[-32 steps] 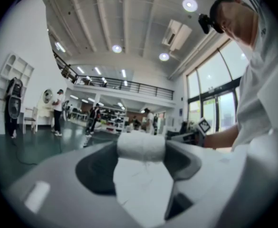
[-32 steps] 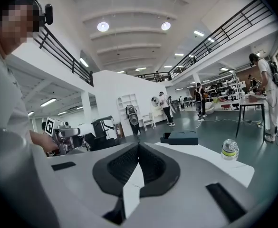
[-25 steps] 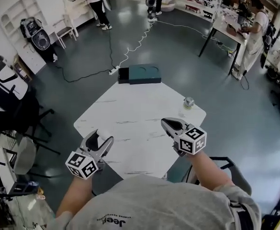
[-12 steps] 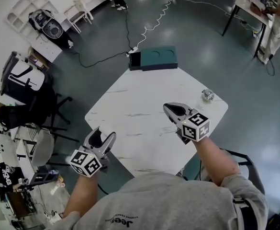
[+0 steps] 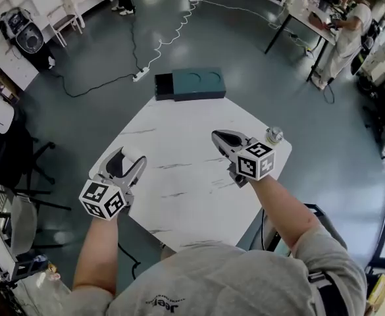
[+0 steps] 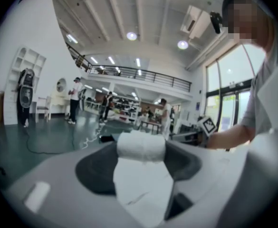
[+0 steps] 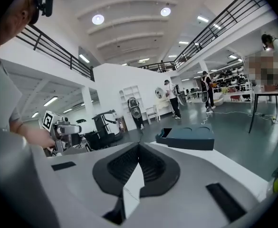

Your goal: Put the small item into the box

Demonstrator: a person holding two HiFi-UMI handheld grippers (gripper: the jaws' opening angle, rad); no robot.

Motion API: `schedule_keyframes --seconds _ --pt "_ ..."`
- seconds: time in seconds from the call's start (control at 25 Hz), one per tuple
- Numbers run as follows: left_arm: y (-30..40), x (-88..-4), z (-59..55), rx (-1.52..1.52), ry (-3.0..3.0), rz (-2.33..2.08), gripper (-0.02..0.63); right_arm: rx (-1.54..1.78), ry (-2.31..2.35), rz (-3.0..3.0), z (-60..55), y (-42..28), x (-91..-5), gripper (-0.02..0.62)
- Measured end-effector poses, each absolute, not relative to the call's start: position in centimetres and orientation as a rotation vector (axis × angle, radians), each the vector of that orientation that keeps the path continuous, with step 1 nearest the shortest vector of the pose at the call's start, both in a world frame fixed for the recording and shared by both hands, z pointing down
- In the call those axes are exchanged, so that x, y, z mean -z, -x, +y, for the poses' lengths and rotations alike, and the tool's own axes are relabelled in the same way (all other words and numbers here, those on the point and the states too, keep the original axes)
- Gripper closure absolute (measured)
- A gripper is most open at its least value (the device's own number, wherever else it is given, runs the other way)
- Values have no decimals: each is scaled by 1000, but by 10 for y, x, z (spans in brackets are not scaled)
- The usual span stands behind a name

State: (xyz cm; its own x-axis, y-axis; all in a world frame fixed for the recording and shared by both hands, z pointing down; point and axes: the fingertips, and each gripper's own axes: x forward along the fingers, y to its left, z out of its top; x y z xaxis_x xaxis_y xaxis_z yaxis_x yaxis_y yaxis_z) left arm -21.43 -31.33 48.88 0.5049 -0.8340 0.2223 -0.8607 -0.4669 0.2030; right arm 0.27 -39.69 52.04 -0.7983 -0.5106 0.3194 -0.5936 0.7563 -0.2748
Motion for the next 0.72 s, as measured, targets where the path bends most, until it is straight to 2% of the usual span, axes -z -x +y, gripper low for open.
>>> schedule_keyframes --seconds 0.72 --pt "227 -515 -460 -272 -2534 -1338 311 -408 -993 -2689 -542 62 -535 588"
